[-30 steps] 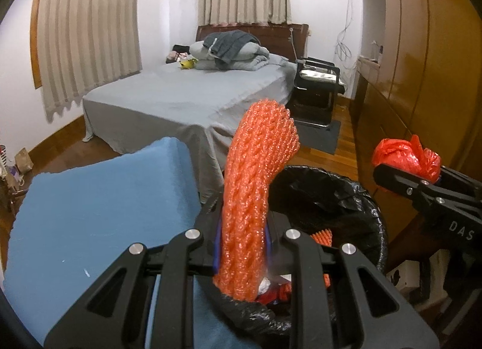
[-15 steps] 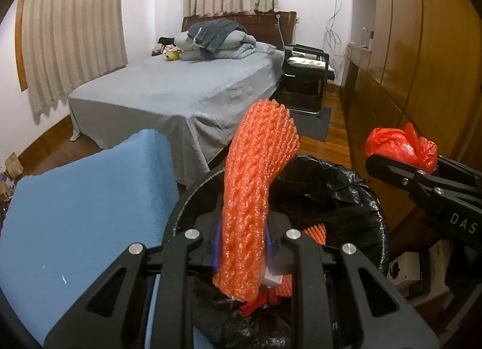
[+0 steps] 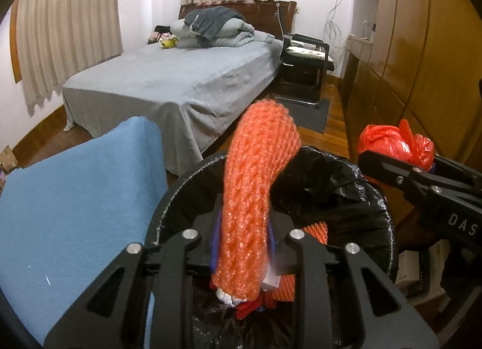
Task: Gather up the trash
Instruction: 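Open both grippers to drop the strip and red bag into the bin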
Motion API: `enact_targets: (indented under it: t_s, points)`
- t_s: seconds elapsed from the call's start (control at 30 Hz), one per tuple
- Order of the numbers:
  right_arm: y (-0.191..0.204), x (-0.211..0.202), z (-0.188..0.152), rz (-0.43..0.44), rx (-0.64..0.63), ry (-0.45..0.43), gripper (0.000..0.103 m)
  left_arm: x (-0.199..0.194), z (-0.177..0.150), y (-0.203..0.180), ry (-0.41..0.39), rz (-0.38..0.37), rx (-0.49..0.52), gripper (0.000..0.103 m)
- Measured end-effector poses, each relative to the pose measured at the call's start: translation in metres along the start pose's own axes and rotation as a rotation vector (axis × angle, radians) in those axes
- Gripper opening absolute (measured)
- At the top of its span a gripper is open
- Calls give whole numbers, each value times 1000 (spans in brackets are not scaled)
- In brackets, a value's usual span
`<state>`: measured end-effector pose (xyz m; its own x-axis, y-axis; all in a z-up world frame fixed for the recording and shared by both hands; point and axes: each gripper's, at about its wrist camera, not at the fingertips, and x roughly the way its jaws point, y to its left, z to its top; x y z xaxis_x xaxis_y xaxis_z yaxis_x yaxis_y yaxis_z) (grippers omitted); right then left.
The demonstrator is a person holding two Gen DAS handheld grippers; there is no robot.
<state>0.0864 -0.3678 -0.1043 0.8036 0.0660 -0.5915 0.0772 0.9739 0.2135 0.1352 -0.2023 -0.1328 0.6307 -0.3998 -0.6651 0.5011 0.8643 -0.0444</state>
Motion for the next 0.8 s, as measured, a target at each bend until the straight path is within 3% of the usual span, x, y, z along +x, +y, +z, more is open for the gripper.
enact_targets:
  t_s: [0.1,0.27,0.4,0.6,0.8]
  points:
    - [-2,2,2,-10,1,0,65,2,-1,2,4,-18,-10,38]
    - [-3,0,6,-20,6,-13,72,0,-3,7,-6,-26,-20,55]
    - [-2,-7,8,-34,10,-34,85,-4,-5,11,-16,-30,-25,66]
    - [5,-25,10,-30,-9,-57,97,-25,-8,29,-52,2,-30,81]
    - [20,-49,12,12,11,-80,97,-68,-15,60,-93,81,-71,90]
